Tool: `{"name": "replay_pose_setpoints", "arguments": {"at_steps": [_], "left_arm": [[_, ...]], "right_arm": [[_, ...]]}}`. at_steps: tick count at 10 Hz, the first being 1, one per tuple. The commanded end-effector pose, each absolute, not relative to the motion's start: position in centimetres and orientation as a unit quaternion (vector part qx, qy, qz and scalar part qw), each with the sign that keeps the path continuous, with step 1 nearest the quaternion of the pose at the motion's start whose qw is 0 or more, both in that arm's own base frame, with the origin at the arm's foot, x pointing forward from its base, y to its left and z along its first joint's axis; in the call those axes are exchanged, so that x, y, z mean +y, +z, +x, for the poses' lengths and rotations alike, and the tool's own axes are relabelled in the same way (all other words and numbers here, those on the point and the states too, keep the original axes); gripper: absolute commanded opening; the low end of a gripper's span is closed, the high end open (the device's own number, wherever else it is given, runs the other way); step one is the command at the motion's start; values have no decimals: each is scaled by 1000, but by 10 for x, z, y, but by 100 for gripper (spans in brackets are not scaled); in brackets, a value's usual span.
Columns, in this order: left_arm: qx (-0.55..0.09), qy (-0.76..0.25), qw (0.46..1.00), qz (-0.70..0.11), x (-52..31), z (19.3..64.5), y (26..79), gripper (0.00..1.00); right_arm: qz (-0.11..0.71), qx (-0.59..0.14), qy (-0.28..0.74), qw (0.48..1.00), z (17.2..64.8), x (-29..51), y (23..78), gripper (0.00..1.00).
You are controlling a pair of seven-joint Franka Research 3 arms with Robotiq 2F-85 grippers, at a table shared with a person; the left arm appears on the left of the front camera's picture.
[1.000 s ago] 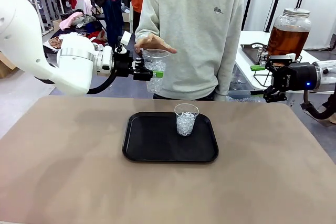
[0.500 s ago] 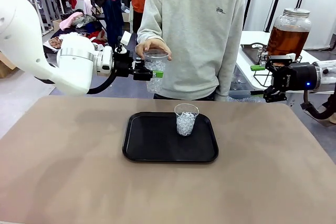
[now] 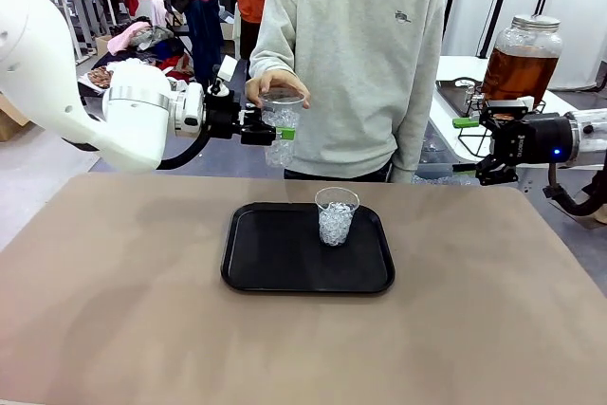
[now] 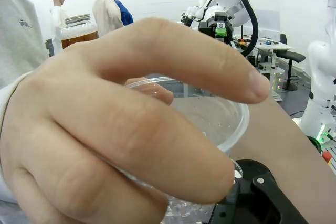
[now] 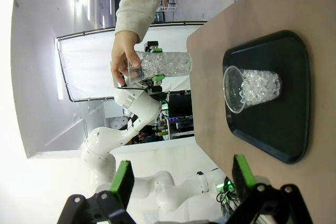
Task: Pour the drink into the iced cup.
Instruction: Open the gripper to release the iced cup you were holding.
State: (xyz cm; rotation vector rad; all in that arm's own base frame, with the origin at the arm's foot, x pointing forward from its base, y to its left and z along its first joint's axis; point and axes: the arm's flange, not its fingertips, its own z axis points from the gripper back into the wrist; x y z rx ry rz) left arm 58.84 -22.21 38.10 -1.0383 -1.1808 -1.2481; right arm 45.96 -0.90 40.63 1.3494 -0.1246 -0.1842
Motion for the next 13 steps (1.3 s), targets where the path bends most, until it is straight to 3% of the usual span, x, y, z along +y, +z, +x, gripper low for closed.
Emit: {"name": "replay_pose_setpoints", "arguments": {"at_steps": [1, 13], "left_arm": [[-498, -525, 535, -436, -222, 587, 384, 62], [-498, -525, 535, -436, -222, 587, 384, 62]], "right_arm": [[625, -58, -85, 774, 460, -8, 407, 100], [625, -58, -85, 774, 460, -8, 407, 100]]}}
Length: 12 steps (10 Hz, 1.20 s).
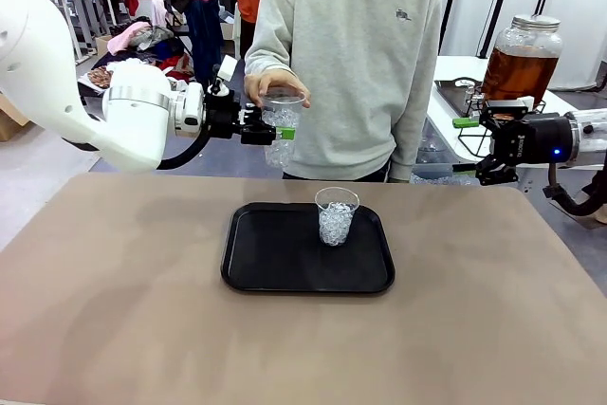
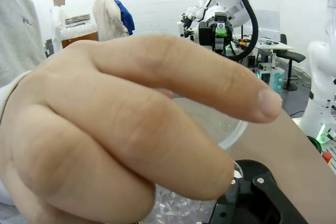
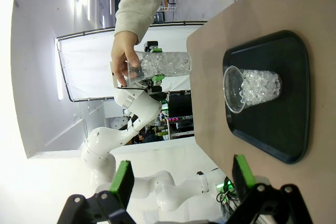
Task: Pour the drink into the iced cup.
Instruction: Open the gripper to release the iced cup you were holding.
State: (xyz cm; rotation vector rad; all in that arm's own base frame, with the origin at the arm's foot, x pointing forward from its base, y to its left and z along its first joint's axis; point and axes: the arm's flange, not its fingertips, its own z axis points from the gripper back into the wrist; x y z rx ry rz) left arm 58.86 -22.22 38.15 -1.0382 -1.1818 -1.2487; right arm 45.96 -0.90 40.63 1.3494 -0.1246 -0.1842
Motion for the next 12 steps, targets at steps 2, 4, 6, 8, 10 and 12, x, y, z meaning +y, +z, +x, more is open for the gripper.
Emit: {"name": "replay_pose_setpoints", "arguments": {"at_steps": [2, 4, 6, 8, 10, 12], "left_arm": [[-498, -525, 535, -436, -222, 587, 384, 62], [-498, -524, 538, -434, -221, 589, 383, 70], [-493, -530, 539, -431, -217, 586, 383, 100], [-497, -528, 534, -435, -204, 577, 380, 100], [-498, -525, 532, -439, -190, 565, 376, 100], [-502, -527, 530, -436, -173, 549, 373, 100]], "right_arm": [[625, -58, -85, 774, 460, -8, 407, 100], [625, -58, -85, 774, 460, -8, 407, 100], [625, -58, -85, 774, 460, -8, 407, 100], [625, -58, -85, 774, 460, -8, 407, 100], [625, -58, -85, 774, 460, -8, 407, 100], [625, -58, -85, 774, 460, -8, 407, 100]]}}
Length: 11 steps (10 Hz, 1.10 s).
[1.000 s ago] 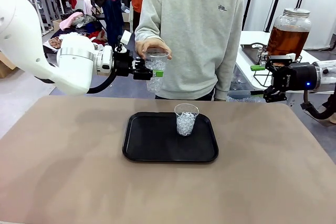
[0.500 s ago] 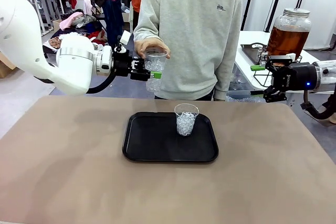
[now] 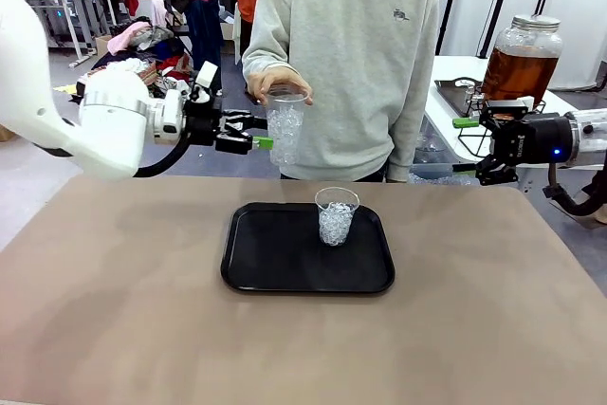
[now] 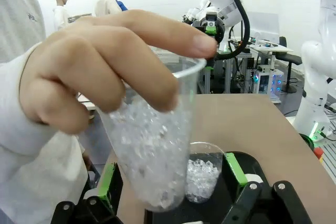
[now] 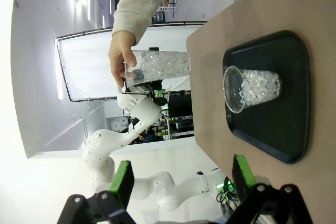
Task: Pour the drink into the iced cup.
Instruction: Open the gripper to release the iced cup you were holding, then pick up the iced cup indicated by the human and present it to them.
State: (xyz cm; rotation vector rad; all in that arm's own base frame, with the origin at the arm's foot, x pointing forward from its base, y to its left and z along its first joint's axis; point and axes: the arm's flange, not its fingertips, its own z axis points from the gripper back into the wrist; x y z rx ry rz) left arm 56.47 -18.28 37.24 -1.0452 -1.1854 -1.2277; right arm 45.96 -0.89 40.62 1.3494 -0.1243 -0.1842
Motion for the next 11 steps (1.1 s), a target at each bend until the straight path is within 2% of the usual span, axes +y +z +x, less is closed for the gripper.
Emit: {"name": "replay_pose_setpoints", "arguments": {"at_steps": [1, 9, 11], "left_arm": [[-498, -533, 529, -434, -161, 538, 367, 100], [-520, -531, 520, -421, -101, 461, 317, 100], [-507, -518, 531, -439, -92, 451, 305, 100]], "right_arm": [[625, -58, -85, 774, 460, -8, 407, 100], [625, -58, -85, 774, 460, -8, 407, 100], [625, -58, -85, 774, 460, -8, 407, 100]]}}
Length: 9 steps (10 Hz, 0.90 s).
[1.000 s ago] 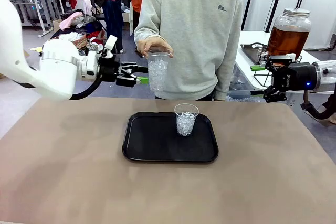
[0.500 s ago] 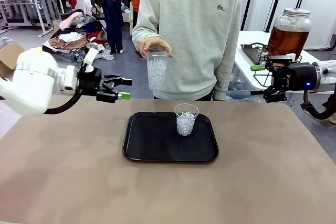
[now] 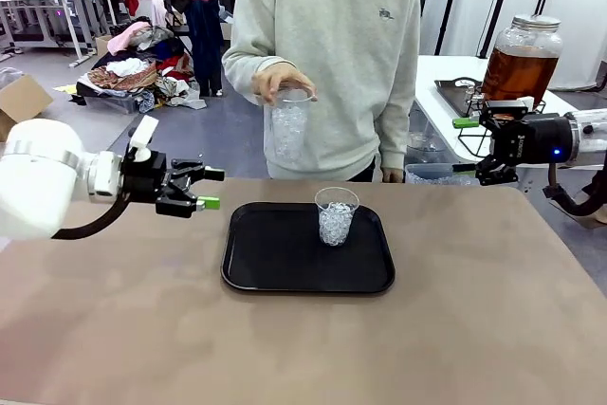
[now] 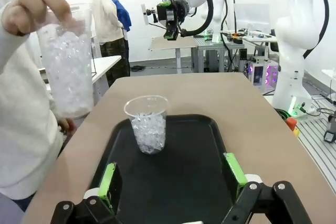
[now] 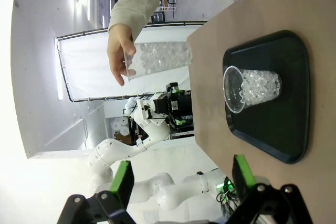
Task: Pour the drink into the iced cup.
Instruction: Pick up the iced cup indicated by the human and present it to them.
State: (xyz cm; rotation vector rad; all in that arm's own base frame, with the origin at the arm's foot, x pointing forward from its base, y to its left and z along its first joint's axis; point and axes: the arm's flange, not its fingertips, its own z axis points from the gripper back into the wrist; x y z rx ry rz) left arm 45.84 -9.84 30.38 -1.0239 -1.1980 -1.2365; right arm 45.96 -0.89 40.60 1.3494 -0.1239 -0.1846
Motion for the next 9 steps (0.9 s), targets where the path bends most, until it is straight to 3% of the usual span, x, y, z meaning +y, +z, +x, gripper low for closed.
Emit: {"name": "replay_pose_setpoints", "arguments": {"at_steps": [1, 9], "left_arm": [[-506, -513, 533, -444, -90, 448, 302, 100], [-504, -508, 538, -445, -93, 450, 297, 100]], "right_arm": [[625, -58, -85, 774, 460, -8, 407, 100], [625, -58, -85, 774, 460, -8, 407, 100]]}}
